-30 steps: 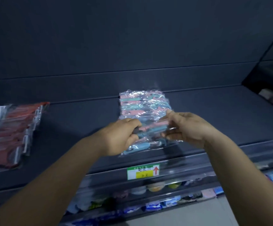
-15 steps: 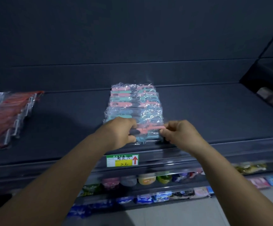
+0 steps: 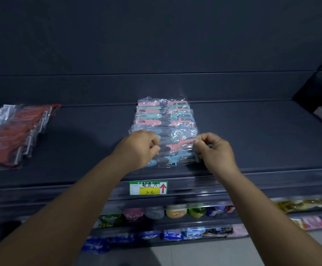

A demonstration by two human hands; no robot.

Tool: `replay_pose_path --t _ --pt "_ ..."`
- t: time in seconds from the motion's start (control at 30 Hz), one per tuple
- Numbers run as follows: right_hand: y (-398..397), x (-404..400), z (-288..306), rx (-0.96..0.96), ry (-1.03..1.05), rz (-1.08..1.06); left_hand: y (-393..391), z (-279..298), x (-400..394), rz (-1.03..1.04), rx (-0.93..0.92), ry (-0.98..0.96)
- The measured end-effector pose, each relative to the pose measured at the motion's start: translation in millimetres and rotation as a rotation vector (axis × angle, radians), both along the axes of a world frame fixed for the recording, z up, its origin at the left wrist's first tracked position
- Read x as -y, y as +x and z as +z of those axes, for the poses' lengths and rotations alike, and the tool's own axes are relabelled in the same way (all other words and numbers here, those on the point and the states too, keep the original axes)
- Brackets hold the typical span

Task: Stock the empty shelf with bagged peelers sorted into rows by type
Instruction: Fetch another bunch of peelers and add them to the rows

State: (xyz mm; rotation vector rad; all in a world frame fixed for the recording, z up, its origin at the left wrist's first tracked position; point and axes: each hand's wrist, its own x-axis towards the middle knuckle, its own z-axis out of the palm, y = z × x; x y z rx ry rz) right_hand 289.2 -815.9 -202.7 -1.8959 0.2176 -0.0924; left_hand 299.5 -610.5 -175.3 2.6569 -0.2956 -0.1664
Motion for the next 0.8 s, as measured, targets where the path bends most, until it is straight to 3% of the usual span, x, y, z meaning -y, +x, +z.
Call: replay_pose_path --t 0.17,0.4,0.5,0.63,0.8 --pt "1.1 -0.8 0.3 -0.032 0.061 0.013 1.2 -1.3 -2.4 -0.018 -0.08 0.102" --pt "-4.0 3.1 6.0 -0.126 -0.357 0.054 1.2 9.6 -7.0 0.014 0.062 0.013" --pt "-6.2 2.9 8.7 -0.07 -0.31 0.008 -6.9 19.4 -11.6 -0.045 0.056 -0.047" --pt "-15.0 5.0 14.6 -0.036 -0.123 0.073 -21.1 15.0 -13.0 -0.13 -0.088 0.009" --pt "-23.8 7.5 11.5 -0.114 -0.225 0.193 -25.5 -4.1 -19.7 -0.217 -0.139 0.048"
